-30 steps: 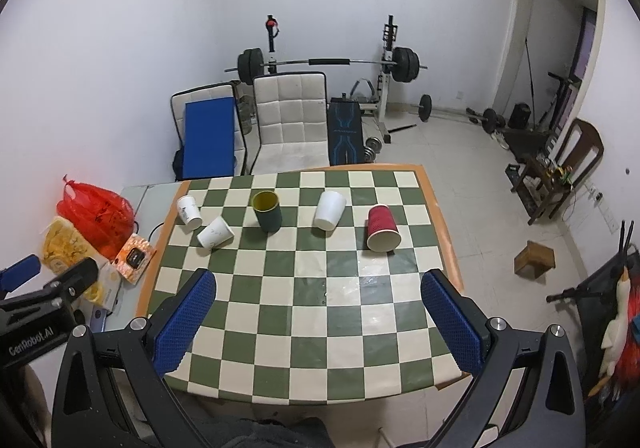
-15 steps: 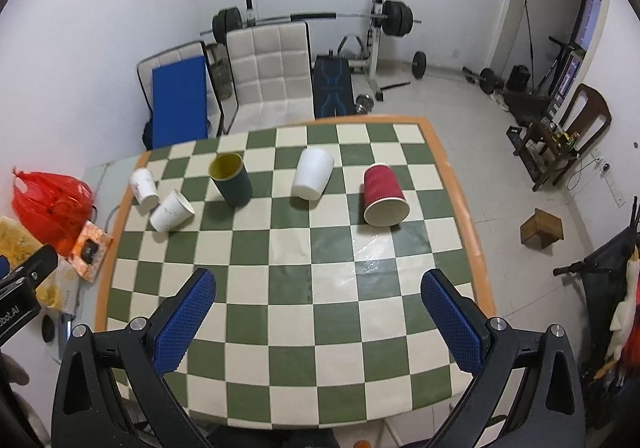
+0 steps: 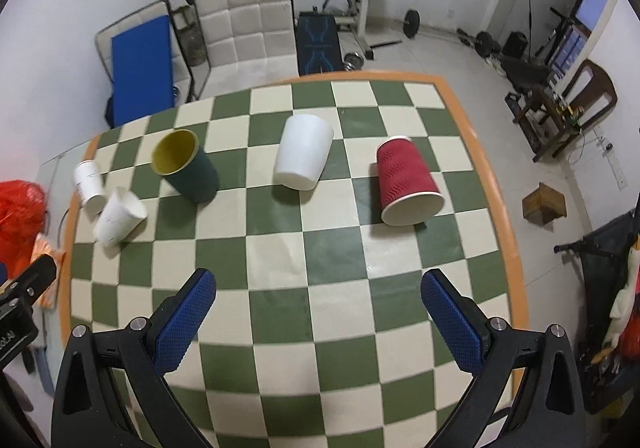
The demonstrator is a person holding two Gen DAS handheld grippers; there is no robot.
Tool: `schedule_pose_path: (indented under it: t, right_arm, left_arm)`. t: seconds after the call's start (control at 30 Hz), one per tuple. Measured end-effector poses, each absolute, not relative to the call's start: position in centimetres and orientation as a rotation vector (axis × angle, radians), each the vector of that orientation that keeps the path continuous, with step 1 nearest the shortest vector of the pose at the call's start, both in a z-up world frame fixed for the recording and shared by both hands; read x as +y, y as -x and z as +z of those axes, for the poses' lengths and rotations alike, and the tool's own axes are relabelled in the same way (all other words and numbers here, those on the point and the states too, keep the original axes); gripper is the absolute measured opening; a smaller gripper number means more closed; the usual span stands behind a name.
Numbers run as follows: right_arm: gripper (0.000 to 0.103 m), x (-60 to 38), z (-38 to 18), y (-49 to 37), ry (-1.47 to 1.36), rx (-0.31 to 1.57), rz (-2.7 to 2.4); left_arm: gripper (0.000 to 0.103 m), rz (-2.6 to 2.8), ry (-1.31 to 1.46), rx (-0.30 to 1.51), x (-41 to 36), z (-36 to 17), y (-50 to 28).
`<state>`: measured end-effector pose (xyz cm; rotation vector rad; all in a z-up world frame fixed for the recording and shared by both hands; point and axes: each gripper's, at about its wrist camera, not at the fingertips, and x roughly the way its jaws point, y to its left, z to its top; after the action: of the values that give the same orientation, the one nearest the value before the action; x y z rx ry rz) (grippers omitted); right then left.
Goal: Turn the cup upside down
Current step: 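Move the right tool toward the teal mug and close around its rim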
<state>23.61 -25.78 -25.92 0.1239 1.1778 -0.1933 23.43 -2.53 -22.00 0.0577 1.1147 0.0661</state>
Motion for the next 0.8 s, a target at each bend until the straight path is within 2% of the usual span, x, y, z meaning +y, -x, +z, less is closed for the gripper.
schedule_pose_path:
  t: [0.37, 0.6, 0.8]
  right_arm:
    - [0.103, -26.9, -34.3, -31.4, -0.12, 1.234, -0.256]
    - [0.103, -28.8, -36.7, -32.8, -0.091, 1.25, -0.295]
    - [0.103, -29.6, -37.8, -33.5, -0.071, 1.26, -0.312]
  left_arm:
    - [0.103, -0.039, -0.098, 0.992, -5.0, -30.3, -30.3]
    - [0.103, -0.121, -0.158, 0.882, -7.2, -32.7, -32.0]
    - [0.103, -0.178, -0.183, 0.881, -8.9, -34.6, -33.6]
